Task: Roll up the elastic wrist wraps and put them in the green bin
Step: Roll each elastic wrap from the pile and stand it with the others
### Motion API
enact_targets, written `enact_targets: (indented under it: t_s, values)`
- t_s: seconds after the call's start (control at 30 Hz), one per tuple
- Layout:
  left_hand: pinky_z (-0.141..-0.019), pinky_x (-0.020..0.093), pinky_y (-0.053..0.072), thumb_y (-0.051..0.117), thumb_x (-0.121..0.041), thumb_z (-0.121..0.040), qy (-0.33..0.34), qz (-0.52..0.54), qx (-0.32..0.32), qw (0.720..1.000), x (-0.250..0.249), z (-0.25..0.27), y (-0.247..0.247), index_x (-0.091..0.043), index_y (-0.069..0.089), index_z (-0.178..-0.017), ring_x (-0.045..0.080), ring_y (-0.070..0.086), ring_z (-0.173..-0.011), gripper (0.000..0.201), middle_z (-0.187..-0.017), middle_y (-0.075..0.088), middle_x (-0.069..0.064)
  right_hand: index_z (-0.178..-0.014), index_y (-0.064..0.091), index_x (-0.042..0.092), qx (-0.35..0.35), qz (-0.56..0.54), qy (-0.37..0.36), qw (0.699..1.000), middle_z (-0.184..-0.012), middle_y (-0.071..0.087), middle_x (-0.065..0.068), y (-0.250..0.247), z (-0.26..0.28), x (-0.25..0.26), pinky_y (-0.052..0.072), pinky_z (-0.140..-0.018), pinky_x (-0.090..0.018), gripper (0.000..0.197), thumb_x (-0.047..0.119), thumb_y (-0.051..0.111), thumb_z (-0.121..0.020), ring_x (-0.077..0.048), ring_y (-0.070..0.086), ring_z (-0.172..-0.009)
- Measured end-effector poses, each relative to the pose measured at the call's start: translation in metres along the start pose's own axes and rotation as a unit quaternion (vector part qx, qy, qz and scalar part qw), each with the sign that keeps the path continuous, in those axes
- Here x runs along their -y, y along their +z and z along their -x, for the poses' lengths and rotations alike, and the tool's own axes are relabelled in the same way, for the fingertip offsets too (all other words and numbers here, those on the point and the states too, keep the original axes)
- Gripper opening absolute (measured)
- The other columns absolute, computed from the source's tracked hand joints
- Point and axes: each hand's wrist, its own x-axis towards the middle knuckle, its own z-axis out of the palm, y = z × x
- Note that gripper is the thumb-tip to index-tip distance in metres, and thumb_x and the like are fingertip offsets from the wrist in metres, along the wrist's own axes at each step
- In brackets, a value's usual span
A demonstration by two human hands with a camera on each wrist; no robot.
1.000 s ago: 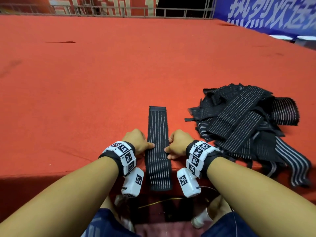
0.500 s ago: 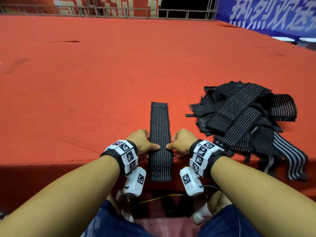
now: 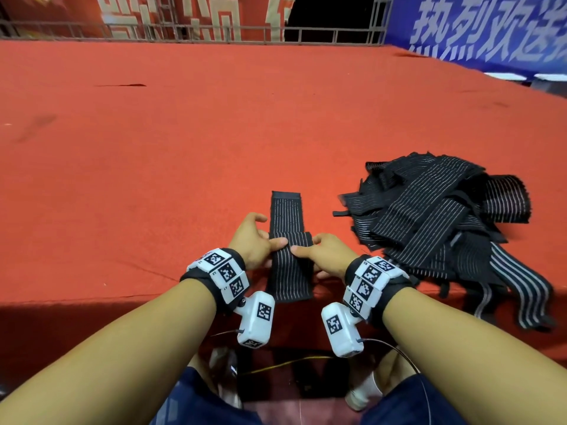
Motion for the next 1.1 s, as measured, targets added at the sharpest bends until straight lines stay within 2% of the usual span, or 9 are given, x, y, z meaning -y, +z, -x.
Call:
enact_targets:
  t_s: [0.17,0.27,0.4,0.57,0.67,0.73,0.83,0.9,1.1]
  values:
    - [-0.042,0.027,0.05,0.073,-0.005,-0.091,0.005,0.066,-0.028,0.997,0.002,-0.005,0.003,-0.016,0.041,-0.141,0.016,0.062,-0.061,0.06,-0.08,0.05,0.003,-0.117,0.048,0.016,0.006,-0.083,-0.016,0.996,-0.107,0.073,-0.014,-0.002,-0.009,-0.008,0.057,-0.091,-0.054,0.039,0.002,0.071,-0.089,-0.031,0.073,-0.098]
    - [-0.045,0.029,0.054,0.072,-0.004,-0.091,0.008,0.097,0.009,0.995,0.001,-0.002,0.004,-0.023,0.037,-0.146,0.014,0.068,-0.058,0.068,-0.078,0.058,0.004,-0.131,0.045,0.011,-0.056,-0.099,-0.041,0.993,-0.103,0.074,-0.015,-0.004,-0.015,-0.009,0.059,-0.086,-0.052,0.052,0.002,0.073,-0.088,-0.032,0.074,-0.091]
    - [-0.068,0.038,0.062,0.074,0.003,-0.087,0.035,0.081,0.076,0.993,-0.001,0.003,0.006,-0.033,0.025,-0.155,0.019,0.071,-0.067,0.092,-0.069,0.071,0.002,-0.134,0.045,0.015,-0.109,-0.122,-0.06,0.985,-0.101,0.073,-0.013,-0.004,-0.026,-0.011,0.059,-0.085,-0.054,0.054,0.011,0.075,-0.089,-0.031,0.075,-0.087]
    - [-0.051,0.021,0.05,0.071,0.012,-0.085,0.043,0.084,0.073,0.993,0.002,0.002,0.004,-0.03,0.024,-0.158,0.007,0.06,-0.047,0.097,-0.052,0.065,-0.005,-0.134,0.049,0.018,-0.126,-0.11,-0.095,0.981,-0.109,0.067,-0.008,-0.007,-0.03,-0.01,0.059,-0.084,-0.042,0.059,0.017,0.08,-0.084,-0.021,0.071,-0.091]
    - [-0.06,0.03,0.053,0.077,0.007,-0.082,0.032,0.089,0.04,0.995,0.004,-0.005,0.0,-0.028,0.03,-0.155,0.018,0.062,-0.057,0.093,-0.063,0.071,0.002,-0.129,0.055,0.019,-0.115,-0.12,-0.154,0.974,-0.125,0.057,-0.001,-0.011,-0.025,-0.009,0.055,-0.069,-0.025,0.059,0.007,0.083,-0.079,-0.007,0.069,-0.082]
    - [-0.068,0.04,0.056,0.079,0.006,-0.08,0.023,0.103,0.015,0.994,0.005,-0.009,-0.002,-0.026,0.035,-0.153,0.026,0.067,-0.069,0.09,-0.08,0.075,0.014,-0.121,0.062,0.02,-0.089,-0.122,-0.197,0.969,-0.132,0.049,0.001,-0.013,-0.021,-0.009,0.056,-0.07,-0.022,0.056,0.0,0.086,-0.074,-0.006,0.07,-0.084]
    - [-0.076,0.056,0.058,0.077,0.009,-0.08,0.017,0.131,-0.013,0.991,0.006,-0.011,-0.001,-0.022,0.043,-0.147,0.033,0.07,-0.078,0.081,-0.094,0.075,0.023,-0.103,0.07,0.027,-0.055,-0.084,-0.243,0.965,-0.138,0.046,0.005,-0.016,-0.02,-0.012,0.057,-0.09,-0.029,0.052,-0.001,0.091,-0.064,-0.02,0.065,-0.106]
    - [-0.082,0.064,0.057,0.076,0.009,-0.081,0.011,0.145,-0.026,0.989,0.005,-0.011,0.0,-0.02,0.048,-0.141,0.035,0.071,-0.081,0.072,-0.094,0.074,0.02,-0.092,0.073,0.035,-0.036,-0.065,-0.236,0.969,-0.137,0.048,0.013,-0.015,-0.018,-0.013,0.058,-0.092,-0.037,0.051,0.002,0.094,-0.059,-0.021,0.063,-0.11]
    - [-0.064,0.041,0.063,0.079,0.002,-0.083,0.024,0.144,-0.046,0.988,0.003,-0.01,0.005,-0.019,0.059,-0.125,0.027,0.072,-0.089,0.051,-0.12,0.063,0.006,-0.082,0.073,0.025,-0.07,-0.036,-0.26,0.962,-0.11,0.064,0.004,-0.012,-0.024,-0.017,0.057,-0.091,-0.034,0.03,-0.001,0.085,-0.074,-0.024,0.068,-0.1]
